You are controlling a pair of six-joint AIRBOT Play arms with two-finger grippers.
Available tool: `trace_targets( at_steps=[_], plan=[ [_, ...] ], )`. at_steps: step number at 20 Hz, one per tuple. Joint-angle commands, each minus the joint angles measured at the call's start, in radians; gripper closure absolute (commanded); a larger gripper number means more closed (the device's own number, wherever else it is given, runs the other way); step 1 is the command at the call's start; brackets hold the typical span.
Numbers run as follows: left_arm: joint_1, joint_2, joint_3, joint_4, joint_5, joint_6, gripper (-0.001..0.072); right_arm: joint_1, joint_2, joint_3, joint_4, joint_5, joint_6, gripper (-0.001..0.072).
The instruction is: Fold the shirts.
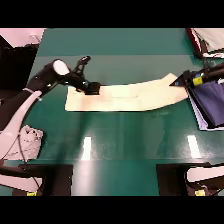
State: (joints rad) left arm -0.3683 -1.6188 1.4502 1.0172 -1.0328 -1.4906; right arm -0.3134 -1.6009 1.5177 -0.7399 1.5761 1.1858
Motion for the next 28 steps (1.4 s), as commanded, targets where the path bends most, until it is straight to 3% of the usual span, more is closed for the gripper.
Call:
trace_targets(
  at_steps=[1,7,11,16,24,28],
  plan=[
    [-0.084,-0.144,0.169,-0.001,0.032,0.005,0.0686,0.062,0.062,0.161,0.013,0.05,0.135,0.07],
    [-0.151,-0.402,0.459,-0.098,0.069,0.005,0.0686,0.263,0.047,0.42,0.008,0.039,0.24,0.07],
    [-0.151,-0.463,0.507,-0.127,0.09,0.005,0.0686,0.386,-0.037,0.556,0.005,0.034,0.285,0.0699],
    [-0.117,-0.465,0.507,-0.097,0.04,0.005,0.0686,0.484,-0.059,0.461,0.004,-0.064,0.257,0.0699],
    [0.079,-0.268,0.507,0.167,-0.208,0.009,0.0686,0.592,-0.097,0.452,0.006,-0.18,0.236,0.07],
    [0.216,-0.111,0.507,0.201,-0.347,0.068,0.0686,0.701,-0.165,0.452,0.015,-0.315,0.172,0.0699]
  ],
)
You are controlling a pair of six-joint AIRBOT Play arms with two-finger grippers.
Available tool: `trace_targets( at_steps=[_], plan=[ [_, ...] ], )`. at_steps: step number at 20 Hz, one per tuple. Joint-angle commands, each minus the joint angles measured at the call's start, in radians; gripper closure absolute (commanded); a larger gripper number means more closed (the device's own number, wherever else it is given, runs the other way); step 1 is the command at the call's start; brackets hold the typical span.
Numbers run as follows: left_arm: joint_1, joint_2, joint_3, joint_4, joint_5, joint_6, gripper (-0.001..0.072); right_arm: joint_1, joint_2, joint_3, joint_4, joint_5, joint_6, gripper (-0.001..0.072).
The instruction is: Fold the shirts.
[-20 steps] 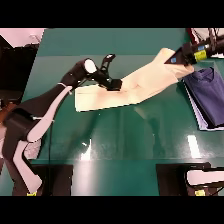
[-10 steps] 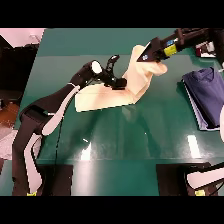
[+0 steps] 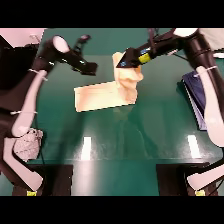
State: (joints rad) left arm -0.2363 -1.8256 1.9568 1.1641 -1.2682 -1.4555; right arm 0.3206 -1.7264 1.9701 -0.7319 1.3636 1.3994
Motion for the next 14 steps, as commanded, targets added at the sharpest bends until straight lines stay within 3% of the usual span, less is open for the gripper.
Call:
trace_targets(
  at_steps=[1,3,4,5,6,8,11,14],
  plan=[
    [0.114,0.131,0.0,0.06,-0.135,0.034,0.0686,0.104,-0.063,0.0,0.008,-0.16,-0.068,0.0698],
    [0.158,0.187,0.0,0.062,-0.163,0.034,0.0686,0.185,-0.119,0.0,0.01,-0.271,-0.132,0.069],
    [0.173,0.209,0.0,0.062,-0.163,0.034,0.0686,0.227,-0.148,0.0,0.027,-0.322,-0.176,0.0634],
    [0.186,0.229,0.0,0.062,-0.161,0.034,0.0686,0.274,-0.185,0.007,0.074,-0.366,-0.235,0.0442],
    [0.195,0.244,0.0,0.063,-0.159,0.034,0.0685,0.313,-0.23,0.043,0.118,-0.383,-0.286,0.032],
    [0.2,0.262,0.0,0.063,-0.161,0.034,0.0685,0.38,-0.311,0.154,0.163,-0.417,-0.34,0.019],
    [0.2,0.27,0.0,0.065,-0.197,0.042,0.0685,0.377,-0.233,0.071,0.128,-0.46,-0.369,0.019],
    [0.2,0.27,0.0,0.066,-0.229,0.061,0.0685,0.257,-0.088,-0.098,-0.06,-0.333,-0.264,0.0191]
  ],
)
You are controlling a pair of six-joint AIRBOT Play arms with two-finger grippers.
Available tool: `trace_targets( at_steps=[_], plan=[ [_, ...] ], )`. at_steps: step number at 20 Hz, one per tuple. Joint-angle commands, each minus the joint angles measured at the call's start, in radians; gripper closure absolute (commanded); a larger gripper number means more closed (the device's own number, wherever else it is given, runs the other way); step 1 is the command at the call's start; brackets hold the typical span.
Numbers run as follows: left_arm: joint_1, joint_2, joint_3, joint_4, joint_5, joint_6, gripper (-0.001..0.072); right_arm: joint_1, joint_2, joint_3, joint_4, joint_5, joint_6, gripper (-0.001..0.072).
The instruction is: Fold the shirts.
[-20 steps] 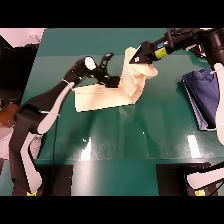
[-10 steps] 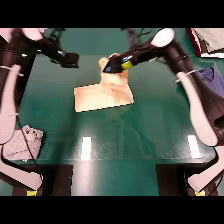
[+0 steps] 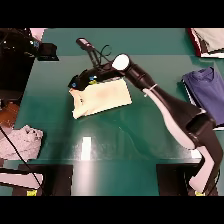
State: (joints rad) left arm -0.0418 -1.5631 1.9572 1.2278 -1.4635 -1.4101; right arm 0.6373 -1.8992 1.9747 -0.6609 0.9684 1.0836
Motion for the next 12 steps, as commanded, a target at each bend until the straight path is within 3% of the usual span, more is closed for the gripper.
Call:
trace_targets(
  at_steps=[1,5,6,7,12],
  plan=[
    [0.005,0.008,-0.001,0.002,-0.033,0.015,0.0685,-0.113,0.122,-0.148,-0.185,0.111,0.081,0.0191],
    [0.005,0.008,-0.001,-0.008,-0.033,0.014,0.0685,-0.378,0.216,-0.325,-0.247,0.245,0.151,0.0167],
    [0.005,0.008,-0.001,-0.009,-0.033,0.014,0.0685,-0.435,0.218,-0.358,-0.247,0.269,0.151,0.004],
    [0.005,0.008,-0.001,-0.009,-0.032,0.014,0.0685,-0.483,0.214,-0.389,-0.246,0.284,0.166,0.0012],
    [0.005,0.008,-0.001,-0.032,0.002,0.014,0.0685,-0.555,0.128,-0.461,-0.132,0.299,0.17,0.0019]
  ],
)
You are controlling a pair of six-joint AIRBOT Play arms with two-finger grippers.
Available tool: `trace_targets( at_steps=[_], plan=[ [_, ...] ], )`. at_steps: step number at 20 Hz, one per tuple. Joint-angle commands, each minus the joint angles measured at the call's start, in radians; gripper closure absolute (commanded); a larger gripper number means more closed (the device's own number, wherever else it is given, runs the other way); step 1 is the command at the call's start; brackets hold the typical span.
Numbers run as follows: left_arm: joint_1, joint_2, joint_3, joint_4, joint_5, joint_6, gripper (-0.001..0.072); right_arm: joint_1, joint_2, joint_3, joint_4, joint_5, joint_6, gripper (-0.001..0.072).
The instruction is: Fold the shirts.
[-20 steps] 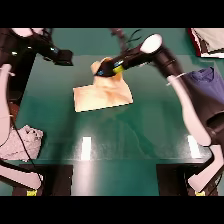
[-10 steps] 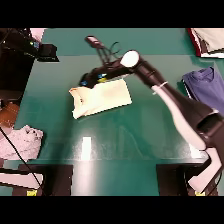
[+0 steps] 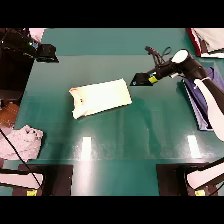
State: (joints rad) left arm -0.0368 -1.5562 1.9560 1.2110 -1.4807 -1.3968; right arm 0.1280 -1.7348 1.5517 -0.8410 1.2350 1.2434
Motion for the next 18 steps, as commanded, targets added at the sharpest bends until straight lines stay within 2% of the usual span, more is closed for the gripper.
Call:
trace_targets(
  at_steps=[1,5,9,11,12,14,15,18],
  plan=[
    [0.0,0.001,0.0,-0.014,0.019,0.001,0.0685,-0.031,-0.068,-0.02,0.068,0.033,0.01,0.0019],
    [0.0,0.001,0.0,-0.014,0.021,0.001,0.0685,0.054,-0.207,0.105,0.128,0.03,0.013,0.0039],
    [0.0,0.001,0.0,-0.014,0.006,0.002,0.0685,0.126,-0.332,0.219,0.283,0.027,0.013,0.0042],
    [0.0,0.001,0.0,-0.014,0.004,0.002,0.0685,0.152,-0.368,0.251,0.32,0.031,0.013,0.0162],
    [0.0,0.001,0.0,-0.014,0.004,0.002,0.0685,0.165,-0.376,0.258,0.32,0.029,0.013,0.0183],
    [0.0,0.001,0.0,-0.014,0.004,0.002,0.0685,0.177,-0.375,0.258,0.322,0.026,-0.015,0.0575],
    [0.0,0.001,0.0,-0.014,0.004,0.002,0.0685,0.177,-0.373,0.258,0.327,0.032,-0.034,0.0696],
    [0.0,0.001,0.0,-0.014,-0.001,0.002,0.0685,0.142,-0.335,0.258,0.325,0.081,-0.028,0.0699]
  ],
)
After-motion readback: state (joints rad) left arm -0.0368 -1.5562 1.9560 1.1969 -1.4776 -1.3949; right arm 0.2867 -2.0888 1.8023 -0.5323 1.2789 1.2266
